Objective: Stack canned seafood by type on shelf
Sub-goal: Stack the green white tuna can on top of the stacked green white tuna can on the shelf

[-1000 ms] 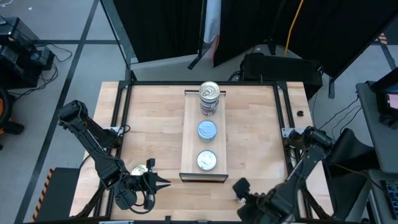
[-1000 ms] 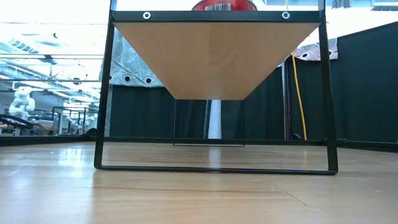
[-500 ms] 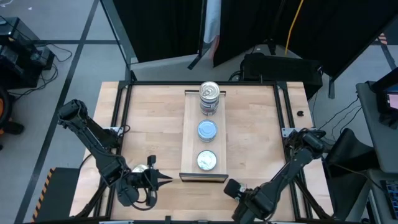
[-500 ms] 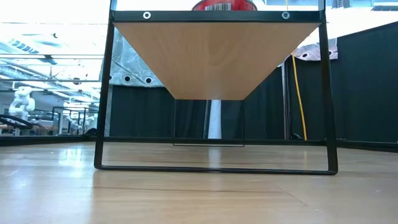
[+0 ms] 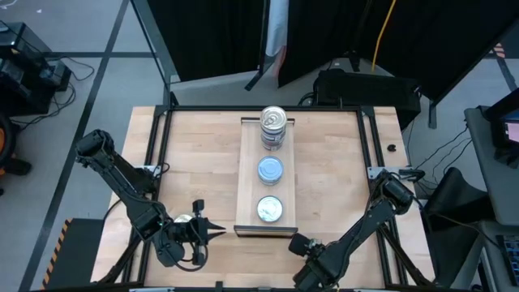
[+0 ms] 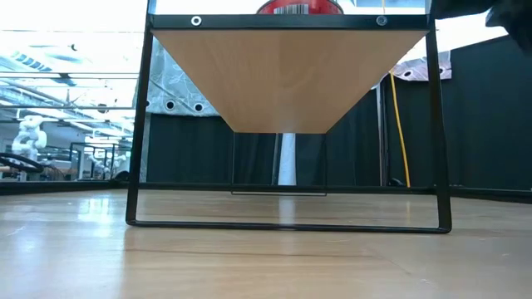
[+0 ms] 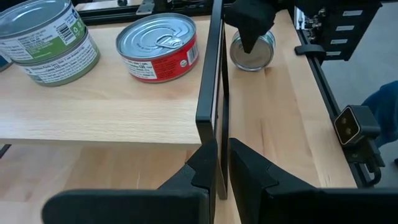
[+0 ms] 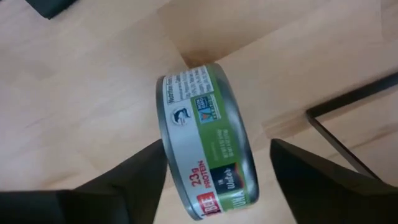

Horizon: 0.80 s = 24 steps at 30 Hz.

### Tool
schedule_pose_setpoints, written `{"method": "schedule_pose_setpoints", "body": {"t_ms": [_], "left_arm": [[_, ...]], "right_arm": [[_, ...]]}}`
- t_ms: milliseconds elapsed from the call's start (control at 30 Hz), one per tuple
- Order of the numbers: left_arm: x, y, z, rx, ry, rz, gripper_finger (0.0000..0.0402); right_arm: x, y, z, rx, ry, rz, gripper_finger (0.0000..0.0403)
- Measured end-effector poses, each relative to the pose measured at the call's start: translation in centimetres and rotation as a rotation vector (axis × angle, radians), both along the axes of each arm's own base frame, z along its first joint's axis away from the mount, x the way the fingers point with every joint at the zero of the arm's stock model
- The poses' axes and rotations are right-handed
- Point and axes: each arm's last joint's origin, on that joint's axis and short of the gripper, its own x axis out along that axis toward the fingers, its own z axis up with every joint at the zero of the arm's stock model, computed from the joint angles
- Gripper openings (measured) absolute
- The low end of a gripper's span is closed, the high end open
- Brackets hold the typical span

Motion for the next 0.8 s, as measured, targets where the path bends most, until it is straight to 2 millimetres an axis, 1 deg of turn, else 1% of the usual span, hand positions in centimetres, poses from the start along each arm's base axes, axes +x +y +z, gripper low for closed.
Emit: {"method": "schedule_pose_setpoints", "body": {"t_ms": [233,433,500,600,700,800], "left_arm": [[0.0,-0.01,0.0,-0.002,0.002,-0.002,0.0042],[0.0,-0.01,-0.01,-0.002,0.002,-0.003,0.0042],[0.0,-0.01,-0.01,-0.002,0.002,-0.003,0.0042],[0.0,-0.01,0.0,-0.001,0.002,-0.003,0.0042],[0.0,-0.01,0.0,0.003,0.002,-0.005,0.0042],[0.03,-0.05,0.05,0.019,-0.002,-0.017,0.0042]], "right_arm": [[-0.22,-0.08,0.21,-0.01,0.0,-0.051,0.0196],[-0.79,0.29,0.25,-0.024,0.007,-0.037,0.0152],[-0.83,0.32,0.27,-0.024,0.004,-0.057,0.0139],[-0.82,0.3,0.3,-0.021,-0.002,-0.112,0.013],[-0.9,0.42,0.31,-0.018,-0.01,-0.157,0.0132],[-0.91,0.85,0.8,0.001,-0.031,-0.201,0.0138]]}}
